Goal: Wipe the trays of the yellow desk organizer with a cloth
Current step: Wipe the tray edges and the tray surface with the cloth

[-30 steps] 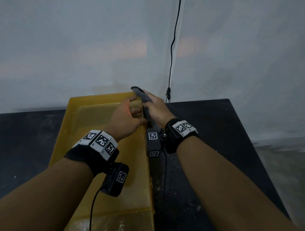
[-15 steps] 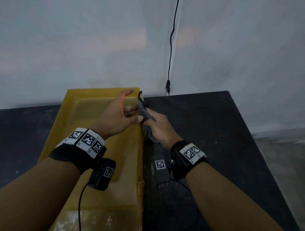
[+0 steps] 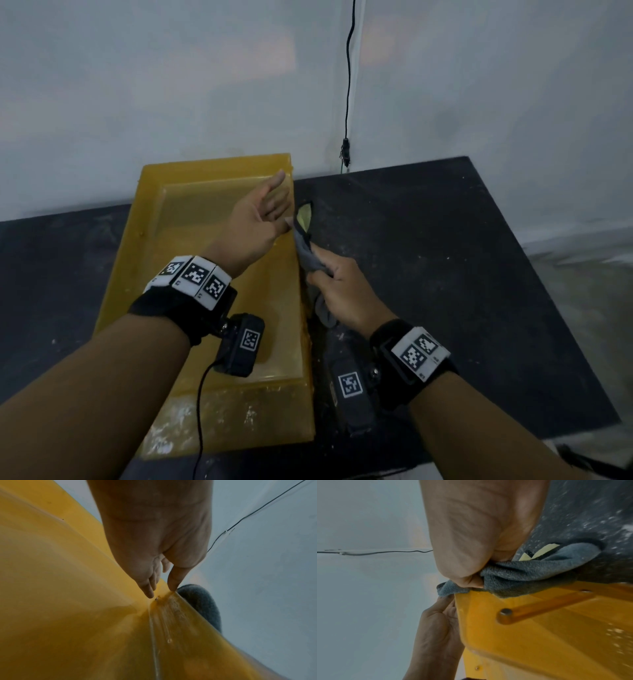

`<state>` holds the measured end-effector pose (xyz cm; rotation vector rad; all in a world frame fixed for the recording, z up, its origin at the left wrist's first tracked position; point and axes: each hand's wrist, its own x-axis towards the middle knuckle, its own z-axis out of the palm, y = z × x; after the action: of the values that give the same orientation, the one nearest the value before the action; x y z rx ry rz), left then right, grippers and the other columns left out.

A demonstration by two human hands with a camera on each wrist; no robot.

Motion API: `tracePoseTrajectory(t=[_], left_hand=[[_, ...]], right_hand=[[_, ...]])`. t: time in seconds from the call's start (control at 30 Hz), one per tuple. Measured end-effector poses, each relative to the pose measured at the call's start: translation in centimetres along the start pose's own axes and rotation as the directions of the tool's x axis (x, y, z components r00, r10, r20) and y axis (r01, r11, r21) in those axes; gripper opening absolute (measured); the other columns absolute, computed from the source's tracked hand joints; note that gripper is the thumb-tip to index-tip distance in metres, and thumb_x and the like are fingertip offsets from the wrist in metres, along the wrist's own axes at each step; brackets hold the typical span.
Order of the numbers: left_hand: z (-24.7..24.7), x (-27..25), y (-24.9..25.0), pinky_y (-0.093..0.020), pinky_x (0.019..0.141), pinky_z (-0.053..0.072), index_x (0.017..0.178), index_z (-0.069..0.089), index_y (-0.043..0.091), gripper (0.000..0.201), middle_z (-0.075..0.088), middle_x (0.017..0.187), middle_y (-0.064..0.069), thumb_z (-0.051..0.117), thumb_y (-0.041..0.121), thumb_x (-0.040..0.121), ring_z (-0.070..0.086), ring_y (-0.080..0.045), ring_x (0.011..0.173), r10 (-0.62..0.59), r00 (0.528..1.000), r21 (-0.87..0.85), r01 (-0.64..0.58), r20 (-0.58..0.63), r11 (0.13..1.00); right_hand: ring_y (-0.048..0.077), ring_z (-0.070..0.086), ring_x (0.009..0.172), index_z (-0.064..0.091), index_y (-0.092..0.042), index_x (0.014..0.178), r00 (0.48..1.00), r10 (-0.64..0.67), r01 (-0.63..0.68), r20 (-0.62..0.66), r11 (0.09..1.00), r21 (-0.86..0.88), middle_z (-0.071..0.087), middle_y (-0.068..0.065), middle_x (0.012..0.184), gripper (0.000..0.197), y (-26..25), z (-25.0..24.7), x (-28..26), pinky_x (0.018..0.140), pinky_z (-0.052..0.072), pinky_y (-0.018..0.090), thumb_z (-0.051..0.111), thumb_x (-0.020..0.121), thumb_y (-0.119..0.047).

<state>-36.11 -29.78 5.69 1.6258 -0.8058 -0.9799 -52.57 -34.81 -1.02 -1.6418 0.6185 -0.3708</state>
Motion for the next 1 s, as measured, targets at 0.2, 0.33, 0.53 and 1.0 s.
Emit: tracePoseTrajectory(t=[0.2,0.33,0.53,1.0], left_hand=[[-0.1,-1.4,-0.7,-0.030,0.109,0.042,0.149,0.039,0.017,0.067,0.047,0.149,-0.004,0.068,0.006,0.089,0.046,-0.011,0.135,0.063,0.996,0.128,-0.055,-0.056,0.990],[-0.1,-4.2,-2.0,-0.020,0.108,0.040,0.148,0.039,0.027,0.069,0.045,0.150,0.006,0.071,0.016,0.088,0.042,-0.004,0.136,0.084,0.995,0.176,-0.093,0.060,0.980],[0.1,-6.2,-3.2,-0.025,0.112,0.036,0.149,0.038,0.032,0.063,0.044,0.151,0.007,0.065,0.026,0.093,0.040,-0.002,0.138,0.101,0.990,0.225,-0.121,0.100,0.967],[-0.3,-6.1,-2.0,-0.027,0.113,0.037,0.151,0.036,0.022,0.072,0.041,0.153,0.009,0.071,0.019,0.088,0.037,-0.003,0.139,0.044,0.990,0.298,-0.082,0.131,0.951]], right_hand=[[0.004,0.059,0.076,0.067,-0.031,0.104,0.999,0.021,-0.021,-0.024,1.000,0.011,0.069,-0.023,0.079,0.047,0.0,0.7,-4.3,0.071,0.047,0.024,0.048,0.094,0.010],[0.025,0.068,0.104,0.057,-0.010,0.141,0.997,0.064,-0.064,-0.035,0.998,0.007,0.072,0.005,0.120,0.050,0.7,1.2,-6.5,0.088,0.056,0.043,0.049,0.093,0.001],[-0.013,0.057,0.110,0.050,-0.021,0.143,0.996,0.089,-0.090,-0.028,0.995,-0.039,0.063,-0.015,0.129,0.057,0.3,2.0,-10.4,0.097,0.044,0.012,0.050,0.094,0.008],[0.013,0.064,0.088,0.073,-0.005,0.094,0.923,0.275,-0.249,-0.269,0.960,0.126,0.072,0.009,0.093,0.027,1.4,-0.8,-7.9,0.077,0.054,0.032,0.052,0.082,0.006]])
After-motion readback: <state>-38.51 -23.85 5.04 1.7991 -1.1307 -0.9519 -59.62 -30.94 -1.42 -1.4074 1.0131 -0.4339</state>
